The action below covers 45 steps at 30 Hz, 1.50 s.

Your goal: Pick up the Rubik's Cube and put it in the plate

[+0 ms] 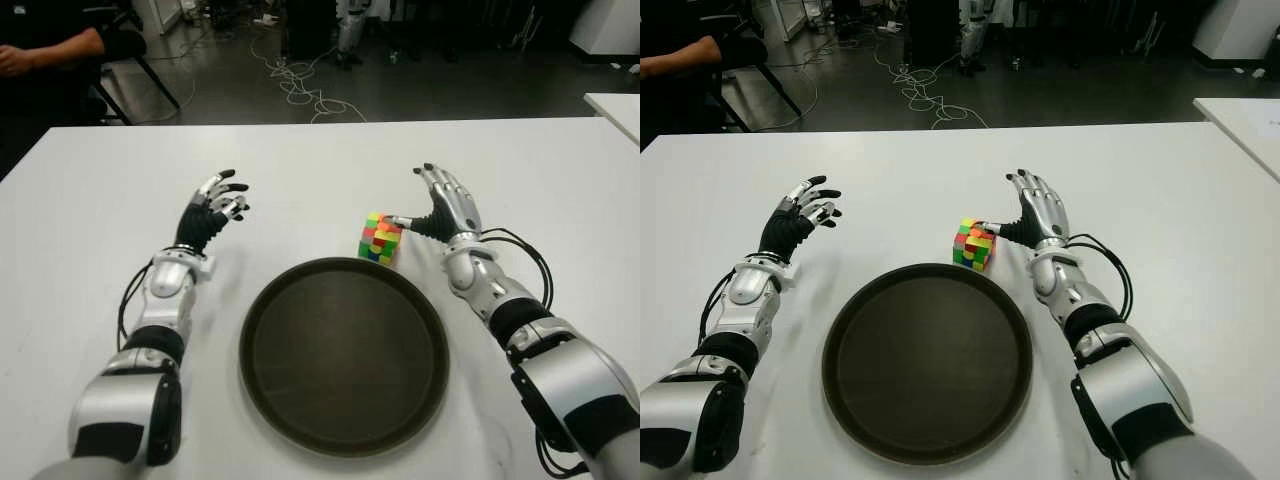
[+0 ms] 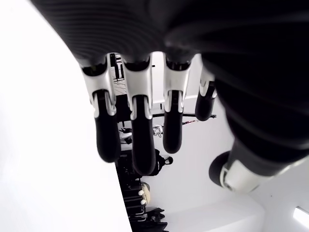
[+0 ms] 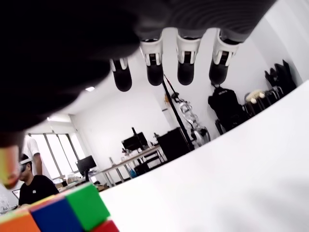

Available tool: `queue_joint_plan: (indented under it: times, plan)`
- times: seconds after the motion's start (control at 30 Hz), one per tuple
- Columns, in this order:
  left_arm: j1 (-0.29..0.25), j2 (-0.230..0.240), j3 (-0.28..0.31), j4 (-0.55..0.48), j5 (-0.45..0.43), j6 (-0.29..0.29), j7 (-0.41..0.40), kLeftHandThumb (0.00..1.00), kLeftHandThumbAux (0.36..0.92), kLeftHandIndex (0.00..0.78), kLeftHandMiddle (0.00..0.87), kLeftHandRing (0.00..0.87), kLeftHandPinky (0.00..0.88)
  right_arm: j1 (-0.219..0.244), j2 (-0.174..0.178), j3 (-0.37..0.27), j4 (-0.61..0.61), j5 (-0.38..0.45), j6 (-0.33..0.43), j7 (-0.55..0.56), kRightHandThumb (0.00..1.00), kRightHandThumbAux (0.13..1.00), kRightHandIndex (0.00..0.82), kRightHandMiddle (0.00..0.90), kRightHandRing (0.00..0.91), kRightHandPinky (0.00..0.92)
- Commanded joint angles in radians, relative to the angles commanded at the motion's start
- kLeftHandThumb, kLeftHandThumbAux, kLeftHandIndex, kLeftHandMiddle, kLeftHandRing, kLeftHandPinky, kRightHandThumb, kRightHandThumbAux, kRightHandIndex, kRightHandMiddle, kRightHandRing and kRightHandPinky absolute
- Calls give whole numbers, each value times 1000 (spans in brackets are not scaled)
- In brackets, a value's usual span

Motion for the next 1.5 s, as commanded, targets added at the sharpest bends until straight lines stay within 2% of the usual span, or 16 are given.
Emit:
queue_joint_plan:
  times: [0.3, 0.9, 1.17, 1.5]
  plan:
    - [0, 0, 2, -1, -4, -3, -8, 468, 665, 153, 274, 372, 440, -2, 6, 11, 1, -1, 13, 26, 0, 435, 0, 3, 23, 57]
    - [-1, 0, 3, 6, 0, -2, -8, 453, 643, 154, 280, 365, 435, -6, 5, 14, -4, -3, 14, 32, 0, 452, 0, 0, 28, 68]
    - [-3, -3, 2, 8, 2, 3, 1, 471, 644, 151, 277, 367, 427, 0, -7, 15, -50, -10, -17, -14, 0, 468, 0, 0, 36, 91]
    - [-1, -6, -1, 6, 7, -4, 10, 441, 646, 152, 274, 360, 415, 11, -26, 30, -63, -35, -106, -90, 0, 485, 0, 3, 58, 130]
